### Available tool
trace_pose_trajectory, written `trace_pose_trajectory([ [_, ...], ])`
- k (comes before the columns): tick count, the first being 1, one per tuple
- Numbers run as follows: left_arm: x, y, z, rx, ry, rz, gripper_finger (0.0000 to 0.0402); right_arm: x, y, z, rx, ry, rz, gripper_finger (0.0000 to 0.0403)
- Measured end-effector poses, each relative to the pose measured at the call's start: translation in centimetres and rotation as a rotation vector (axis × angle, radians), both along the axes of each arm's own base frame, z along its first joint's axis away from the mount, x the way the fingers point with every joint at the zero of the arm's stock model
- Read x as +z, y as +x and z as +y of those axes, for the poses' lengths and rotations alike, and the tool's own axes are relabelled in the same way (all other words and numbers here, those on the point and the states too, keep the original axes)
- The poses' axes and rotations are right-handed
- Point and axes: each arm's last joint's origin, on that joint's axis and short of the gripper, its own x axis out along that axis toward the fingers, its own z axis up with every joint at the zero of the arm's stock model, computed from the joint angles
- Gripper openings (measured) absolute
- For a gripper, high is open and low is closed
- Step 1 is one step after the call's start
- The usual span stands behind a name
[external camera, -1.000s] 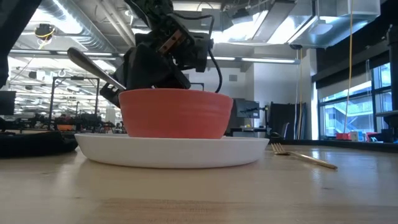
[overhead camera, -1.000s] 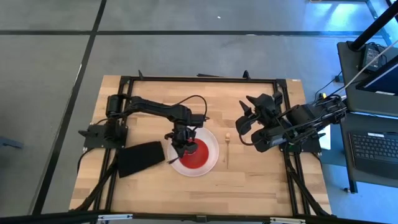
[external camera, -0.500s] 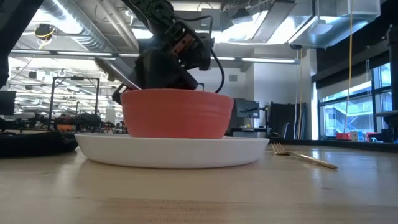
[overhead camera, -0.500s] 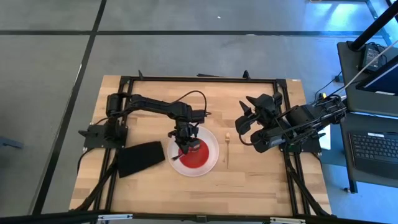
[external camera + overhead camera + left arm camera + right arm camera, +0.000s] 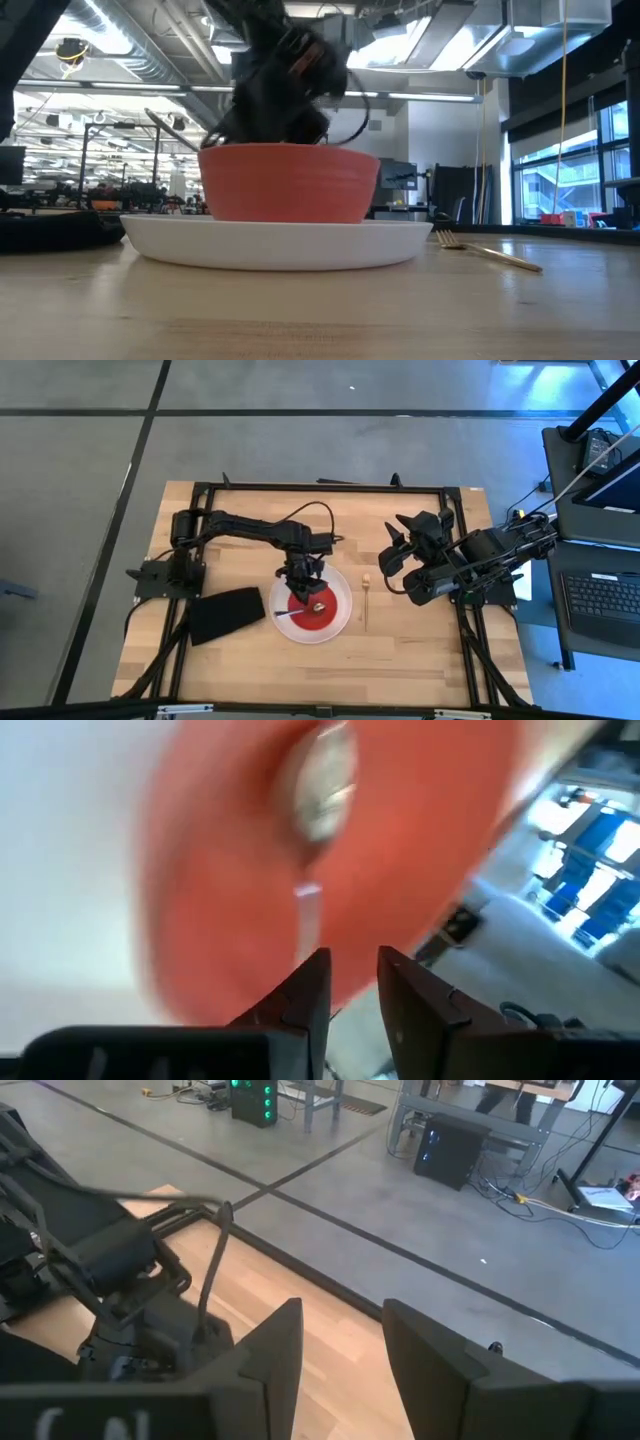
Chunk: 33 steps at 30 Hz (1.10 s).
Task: Set table place
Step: Return to Home Position
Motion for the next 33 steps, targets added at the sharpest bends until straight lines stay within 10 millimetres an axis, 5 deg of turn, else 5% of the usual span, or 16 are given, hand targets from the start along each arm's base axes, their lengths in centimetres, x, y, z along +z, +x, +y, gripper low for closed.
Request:
trace_pose_trajectory([
  [8, 8.4, 3.0, -0.9, -0.121, 0.211, -0.279, 0.0054, 1.4, -2.3, -0.3, 0.040, 0.015, -0.039, 0.0145],
  [15, 17.3, 1.1, -3.0, -0.297, 0.594, -0.411, 0.0028, 2.5, -5.5, -0.2, 0.114, 0.033, -0.087, 0.0145],
  [20, 24.2, -4.4, -4.4, -0.222, 0.833, -0.407, 0.0018, 2.4, -7.8, -0.7, 0.151, 0.014, -0.105, 0.0145],
  [25, 30.0, -12.3, -5.6, 0.035, 0.925, -0.486, 0.0013, 0.6, -9.3, -1.5, 0.150, 0.009, -0.096, 0.0145],
  [33, 34.6, -22.7, -6.8, 0.319, 0.887, -0.700, 0.0011, -4.0, -8.7, -0.9, 0.201, 0.230, -0.241, 0.0145],
])
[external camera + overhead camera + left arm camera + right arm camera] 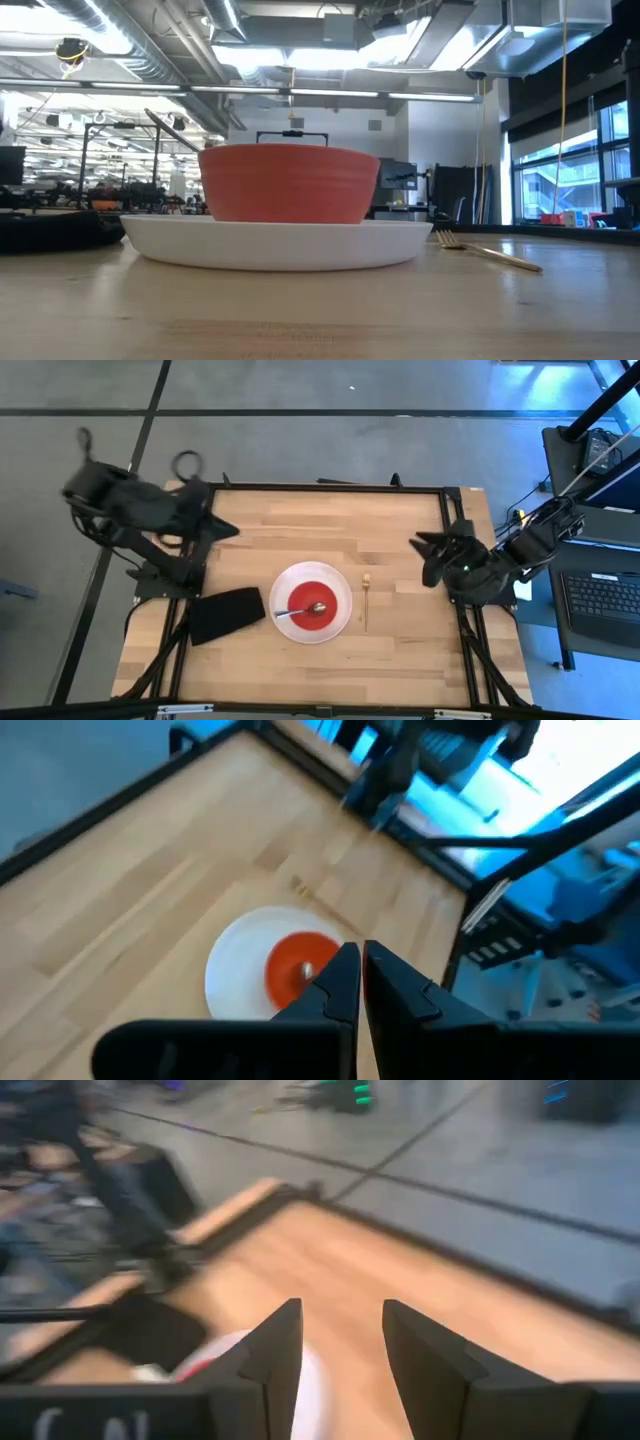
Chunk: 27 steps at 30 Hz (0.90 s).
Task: Set table place
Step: Return to Home Position
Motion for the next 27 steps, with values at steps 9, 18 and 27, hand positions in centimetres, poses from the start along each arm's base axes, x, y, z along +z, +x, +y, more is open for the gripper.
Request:
trace_pose_trajectory([
  [9, -0.3, -4.3, 0.7, -0.027, 0.162, -0.056, 0.0026, -1.0, 3.4, -2.2, 0.321, -0.059, -0.240, 0.0145],
  [18, -4.6, -4.7, 0.9, 0.004, 0.143, 0.030, 0.0035, -2.7, 2.4, -6.7, 0.303, -0.088, -0.258, 0.0145],
  [27, -10.4, -2.6, -0.9, -0.114, 0.163, -0.146, 0.0021, -3.1, 1.2, -6.8, 0.314, -0.066, -0.222, 0.0145],
])
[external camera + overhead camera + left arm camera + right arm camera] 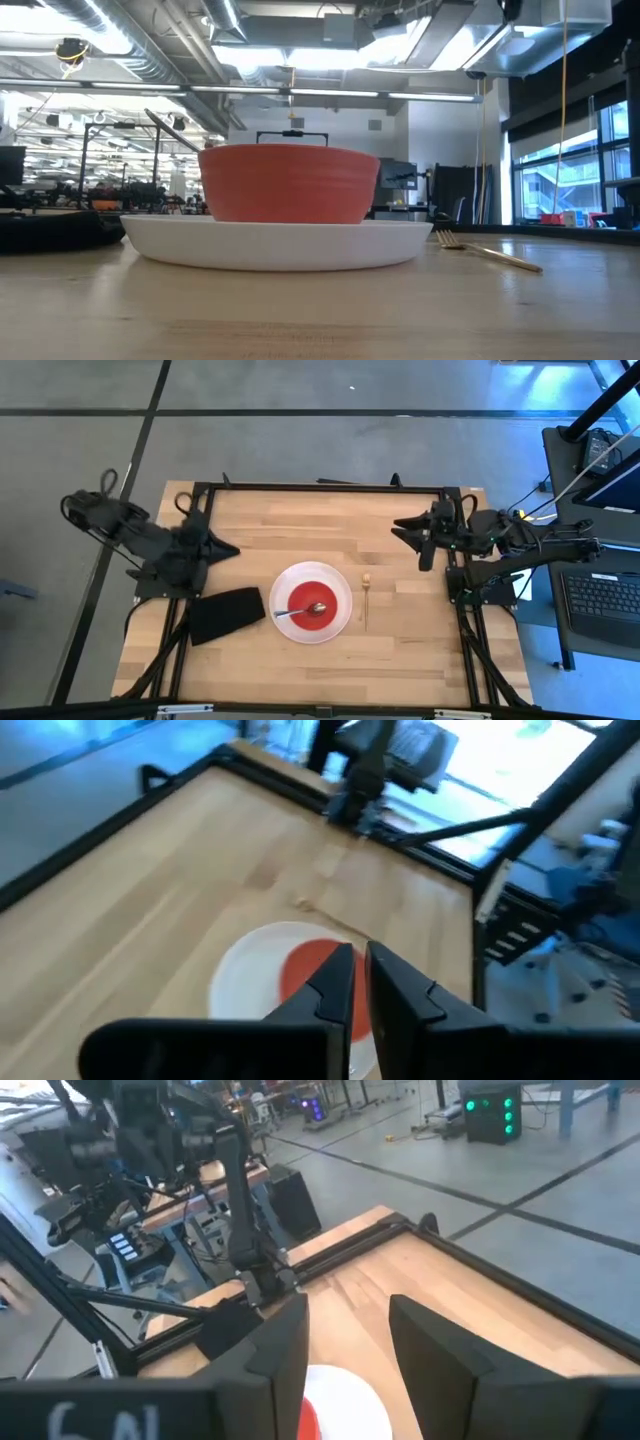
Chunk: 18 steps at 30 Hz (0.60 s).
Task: Set table place
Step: Return to Home Position
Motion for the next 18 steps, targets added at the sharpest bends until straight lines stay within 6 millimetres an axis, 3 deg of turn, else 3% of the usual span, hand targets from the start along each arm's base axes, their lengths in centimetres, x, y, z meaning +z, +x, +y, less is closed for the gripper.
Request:
trace_pose_trajectory([
  [11, -11.0, 1.9, -1.6, -0.156, -0.152, -0.237, 0.0003, -0.1, 0.4, 0.3, 0.066, 0.139, -0.022, 0.0145],
  [15, -15.0, 2.6, -2.2, -0.221, -0.202, -0.350, 0.0008, 0.2, 0.5, 0.4, 0.097, 0.127, -0.051, 0.0145],
  [18, -16.9, 3.0, -1.7, -0.192, -0.201, -0.437, 0.0007, 0.7, 0.7, 0.4, 0.108, 0.052, -0.090, 0.0145],
])
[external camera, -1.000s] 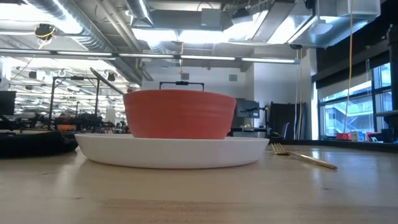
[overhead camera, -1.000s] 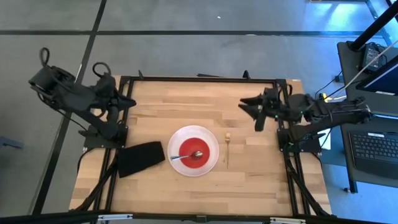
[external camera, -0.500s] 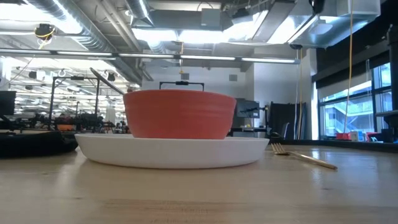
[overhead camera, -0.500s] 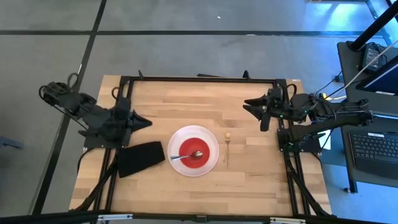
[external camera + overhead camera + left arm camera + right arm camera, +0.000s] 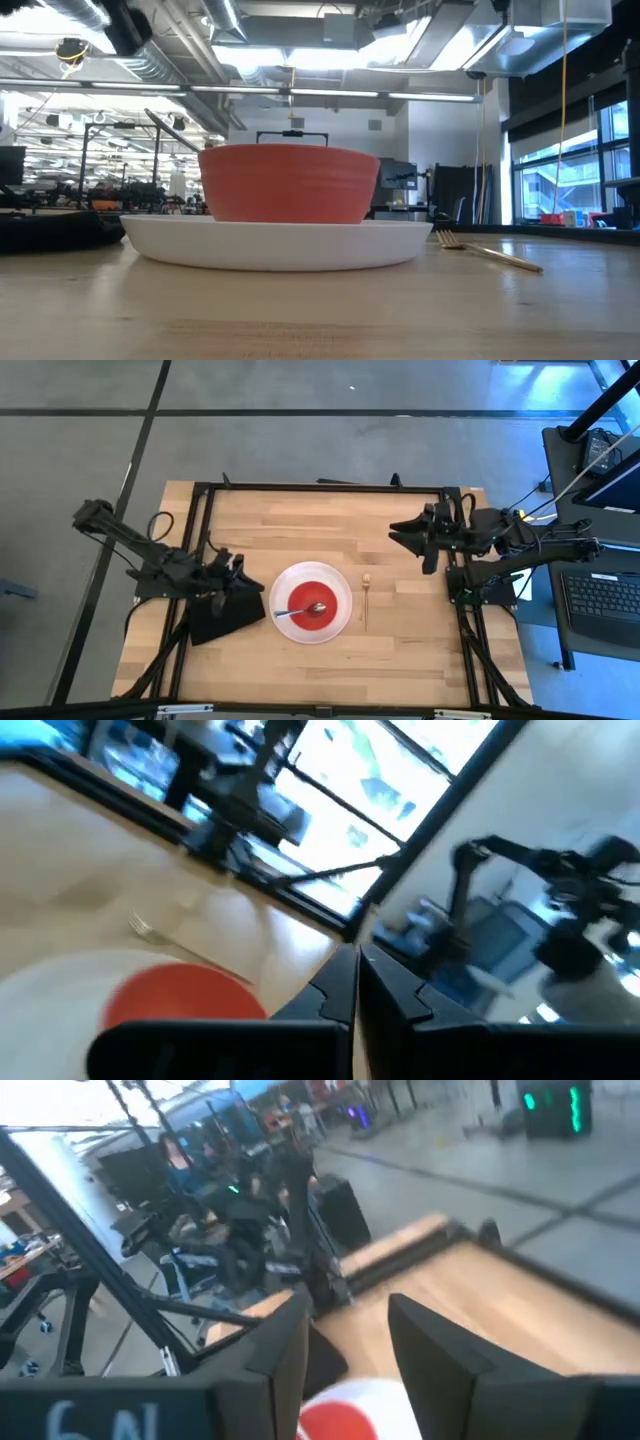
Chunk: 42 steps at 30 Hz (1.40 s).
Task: Set table place
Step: Return to Home Position
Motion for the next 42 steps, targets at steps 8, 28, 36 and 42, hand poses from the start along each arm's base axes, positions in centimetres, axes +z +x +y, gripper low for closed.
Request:
trace_pose_trajectory([
  [8, -0.8, 0.6, 3.7, 0.022, 0.063, -0.019, 0.0005, 0.2, 0.3, -1.2, -0.078, -0.127, -0.004, 0.0145],
  [28, -2.5, -0.6, 6.3, 0.101, 0.235, 0.137, 0.0002, -13.6, 1.2, -1.5, 0.011, 0.128, -0.069, 0.0145],
  [36, -6.0, -1.3, 6.4, 0.142, 0.143, 0.032, 0.0001, -15.4, -0.2, -0.9, 0.020, 0.058, -0.170, 0.0145],
  [42, -7.7, -1.6, 6.4, 0.142, 0.122, 0.050, 0.0007, -17.8, -1.0, -1.0, 0.009, 0.097, -0.160, 0.0145],
])
